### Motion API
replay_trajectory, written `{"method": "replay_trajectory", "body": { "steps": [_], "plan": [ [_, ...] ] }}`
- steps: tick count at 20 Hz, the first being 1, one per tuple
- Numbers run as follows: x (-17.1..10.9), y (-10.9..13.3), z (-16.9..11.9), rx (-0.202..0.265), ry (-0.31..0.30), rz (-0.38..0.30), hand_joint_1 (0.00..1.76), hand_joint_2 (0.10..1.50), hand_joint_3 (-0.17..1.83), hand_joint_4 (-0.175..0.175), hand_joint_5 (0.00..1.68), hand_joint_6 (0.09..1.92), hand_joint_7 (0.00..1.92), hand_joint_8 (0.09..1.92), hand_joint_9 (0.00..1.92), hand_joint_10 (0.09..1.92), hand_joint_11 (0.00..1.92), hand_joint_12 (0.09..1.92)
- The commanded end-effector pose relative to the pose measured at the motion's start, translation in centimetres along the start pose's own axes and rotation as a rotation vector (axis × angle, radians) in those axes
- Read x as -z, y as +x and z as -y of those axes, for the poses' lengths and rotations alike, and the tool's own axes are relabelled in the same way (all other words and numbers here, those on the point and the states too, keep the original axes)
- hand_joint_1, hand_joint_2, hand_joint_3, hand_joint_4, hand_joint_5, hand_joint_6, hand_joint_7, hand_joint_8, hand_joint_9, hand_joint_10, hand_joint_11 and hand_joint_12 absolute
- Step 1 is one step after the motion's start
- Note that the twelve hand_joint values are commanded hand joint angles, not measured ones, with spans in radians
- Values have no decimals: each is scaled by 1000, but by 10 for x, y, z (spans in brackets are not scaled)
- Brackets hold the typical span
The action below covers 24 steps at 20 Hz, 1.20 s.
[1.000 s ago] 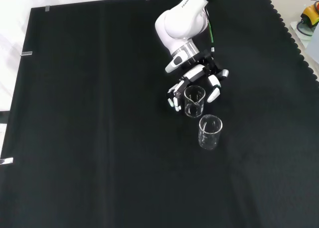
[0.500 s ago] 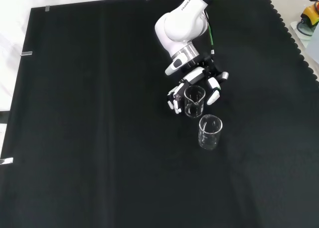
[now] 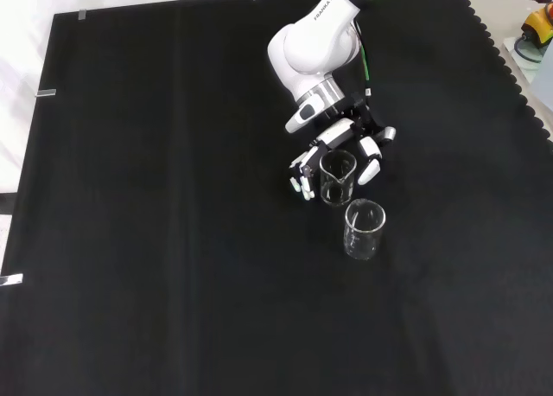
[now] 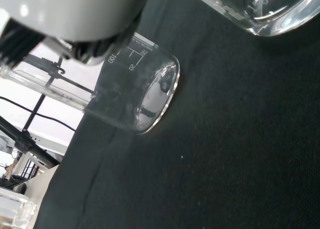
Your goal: Pick up the beaker on the right.
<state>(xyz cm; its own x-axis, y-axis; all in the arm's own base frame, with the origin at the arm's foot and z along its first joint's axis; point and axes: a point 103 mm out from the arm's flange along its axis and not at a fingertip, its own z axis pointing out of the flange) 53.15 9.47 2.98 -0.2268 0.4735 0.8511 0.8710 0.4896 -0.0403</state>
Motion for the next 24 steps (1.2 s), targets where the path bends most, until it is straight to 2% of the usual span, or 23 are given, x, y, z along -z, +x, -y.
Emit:
{"method": "replay_trajectory", "body": {
  "steps": [1, 4, 7, 8, 9, 10, 11, 13, 15, 17, 19, 20, 22, 24],
  "plan": [
    [-1, 0, -1, -1, -5, -2, 935, 372, 1165, -33, 279, 993, 486, 820, 542, 614, 0, 1297],
    [-1, 0, -2, -5, -22, -7, 938, 400, 1156, -32, 363, 1163, 551, 820, 586, 614, 3, 1320],
    [11, -6, -3, -3, -54, -19, 968, 453, 1140, -37, 563, 1333, 709, 829, 691, 609, 82, 1323],
    [14, -8, -2, -11, -63, -20, 990, 560, 1040, 16, 700, 1350, 762, 851, 733, 608, 121, 1323],
    [16, -9, -2, -18, -74, -23, 1015, 641, 959, 39, 802, 1348, 814, 888, 781, 605, 167, 1312],
    [17, -9, 0, -24, -83, -21, 1044, 686, 913, 12, 866, 1341, 859, 931, 826, 613, 234, 1290],
    [16, -9, -1, -31, -90, -10, 1074, 710, 891, -44, 899, 1337, 894, 973, 862, 636, 310, 1258],
    [20, -8, 2, -37, -103, -7, 1175, 746, 811, -13, 920, 1357, 971, 1072, 889, 755, 457, 1186],
    [18, -7, -1, -43, -120, 9, 1217, 722, 847, 10, 932, 1380, 1012, 1125, 899, 879, 569, 1128],
    [18, -4, -3, -41, -127, 24, 1234, 677, 921, 17, 947, 1390, 1048, 1146, 920, 958, 656, 1088],
    [21, -2, -3, -35, -133, 33, 1339, 680, 866, -105, 970, 1372, 1105, 1145, 931, 1036, 699, 1062],
    [22, -1, -2, -33, -133, 36, 1370, 666, 862, -140, 985, 1344, 1141, 1125, 952, 1034, 720, 1046],
    [25, 1, -1, -29, -135, 51, 1400, 630, 877, -168, 1019, 1281, 1200, 1075, 1007, 990, 762, 1014],
    [27, 4, -1, -23, -135, 61, 1412, 600, 890, -174, 1051, 1218, 1243, 1022, 1057, 932, 800, 985]
  ]
}}
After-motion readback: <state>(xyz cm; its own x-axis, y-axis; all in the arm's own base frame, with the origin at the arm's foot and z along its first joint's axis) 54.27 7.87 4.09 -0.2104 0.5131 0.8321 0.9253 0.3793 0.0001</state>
